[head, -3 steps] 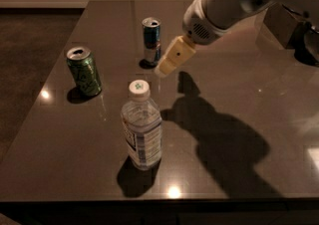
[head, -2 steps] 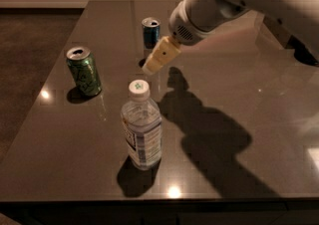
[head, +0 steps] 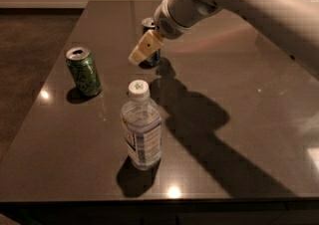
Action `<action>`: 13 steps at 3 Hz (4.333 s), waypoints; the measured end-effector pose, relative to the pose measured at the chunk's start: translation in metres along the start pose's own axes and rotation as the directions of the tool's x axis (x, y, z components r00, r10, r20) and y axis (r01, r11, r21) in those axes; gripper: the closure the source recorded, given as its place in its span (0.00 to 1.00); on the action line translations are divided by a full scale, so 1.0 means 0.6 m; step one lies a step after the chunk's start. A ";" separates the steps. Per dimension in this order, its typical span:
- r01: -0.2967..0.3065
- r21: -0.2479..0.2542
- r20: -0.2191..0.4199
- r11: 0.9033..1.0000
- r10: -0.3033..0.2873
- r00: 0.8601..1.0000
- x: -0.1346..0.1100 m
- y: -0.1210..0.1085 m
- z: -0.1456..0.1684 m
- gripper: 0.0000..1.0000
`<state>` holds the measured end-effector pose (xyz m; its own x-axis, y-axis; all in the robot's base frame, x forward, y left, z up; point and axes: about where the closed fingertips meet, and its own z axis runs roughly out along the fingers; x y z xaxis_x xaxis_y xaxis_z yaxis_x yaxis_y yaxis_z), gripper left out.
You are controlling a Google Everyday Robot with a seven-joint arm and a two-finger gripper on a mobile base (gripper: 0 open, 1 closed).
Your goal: Knock redbull can over
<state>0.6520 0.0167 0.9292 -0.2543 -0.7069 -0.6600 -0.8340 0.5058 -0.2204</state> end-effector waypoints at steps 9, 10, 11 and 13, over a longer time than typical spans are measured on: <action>0.204 -0.244 -0.309 0.948 -0.275 0.910 0.057 0.007 -0.110 1.00; 0.215 -0.303 -0.398 0.929 -0.328 0.857 0.102 0.014 -0.096 0.87; 0.234 -0.347 -0.449 0.908 -0.380 0.809 0.129 0.024 -0.085 0.63; 0.296 -0.409 -0.487 0.863 -0.481 0.729 0.157 0.062 -0.080 0.18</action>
Offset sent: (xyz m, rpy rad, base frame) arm 0.0617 0.0110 0.0042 0.0983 0.0178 -0.0035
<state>0.5734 -0.0544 0.8934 -0.0230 -0.9994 -0.0249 -0.9955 0.0252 -0.0915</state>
